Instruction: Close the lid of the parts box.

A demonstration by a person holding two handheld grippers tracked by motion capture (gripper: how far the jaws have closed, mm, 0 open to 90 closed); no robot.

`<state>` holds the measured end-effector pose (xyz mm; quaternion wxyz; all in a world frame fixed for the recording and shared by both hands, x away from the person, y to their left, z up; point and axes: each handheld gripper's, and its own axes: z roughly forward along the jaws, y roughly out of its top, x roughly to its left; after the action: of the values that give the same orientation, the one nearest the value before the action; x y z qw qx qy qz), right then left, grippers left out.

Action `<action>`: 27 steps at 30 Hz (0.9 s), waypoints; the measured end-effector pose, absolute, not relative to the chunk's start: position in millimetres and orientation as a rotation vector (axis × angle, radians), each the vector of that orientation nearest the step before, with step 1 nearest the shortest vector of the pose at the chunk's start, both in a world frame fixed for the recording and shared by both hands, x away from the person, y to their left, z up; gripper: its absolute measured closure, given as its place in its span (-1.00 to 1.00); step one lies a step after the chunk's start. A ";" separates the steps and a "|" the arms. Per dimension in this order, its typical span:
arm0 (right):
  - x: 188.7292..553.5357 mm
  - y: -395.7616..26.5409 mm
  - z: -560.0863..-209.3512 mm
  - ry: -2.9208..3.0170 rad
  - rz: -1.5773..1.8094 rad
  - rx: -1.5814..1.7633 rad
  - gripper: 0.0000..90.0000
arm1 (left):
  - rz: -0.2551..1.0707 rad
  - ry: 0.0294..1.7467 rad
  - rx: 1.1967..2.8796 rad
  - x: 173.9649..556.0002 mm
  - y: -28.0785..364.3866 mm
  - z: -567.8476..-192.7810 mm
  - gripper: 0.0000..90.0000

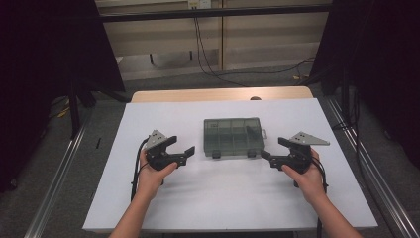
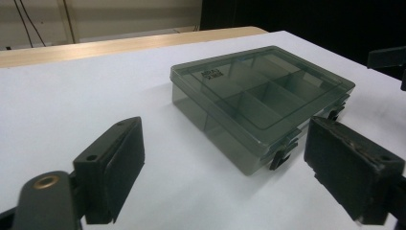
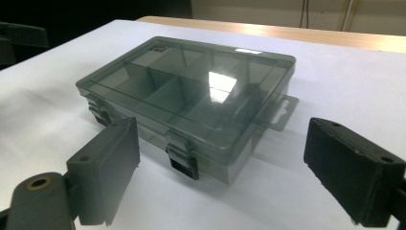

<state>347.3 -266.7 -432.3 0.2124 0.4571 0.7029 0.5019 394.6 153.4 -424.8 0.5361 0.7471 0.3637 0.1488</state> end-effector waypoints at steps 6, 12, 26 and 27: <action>340.5 -270.7 -430.7 1.926 1.413 1.263 -0.76 | 0.363 0.845 1.774 387.5 163.6 -427.4 -0.82; 334.5 -273.7 -432.1 1.917 1.406 1.254 -0.79 | 0.372 0.851 1.762 381.1 173.6 -427.1 -0.84; 318.8 -278.0 -435.8 1.908 1.408 1.245 -0.82 | 0.414 0.863 1.746 369.2 194.3 -428.7 -0.85; 318.4 -278.5 -436.3 1.913 1.408 1.246 -0.82 | 0.418 0.861 1.749 368.3 196.3 -428.5 -0.86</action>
<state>318.4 -278.5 -436.3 0.2277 0.4523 0.6943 0.5113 368.3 196.3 -428.5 0.5430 0.7365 0.3629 0.1761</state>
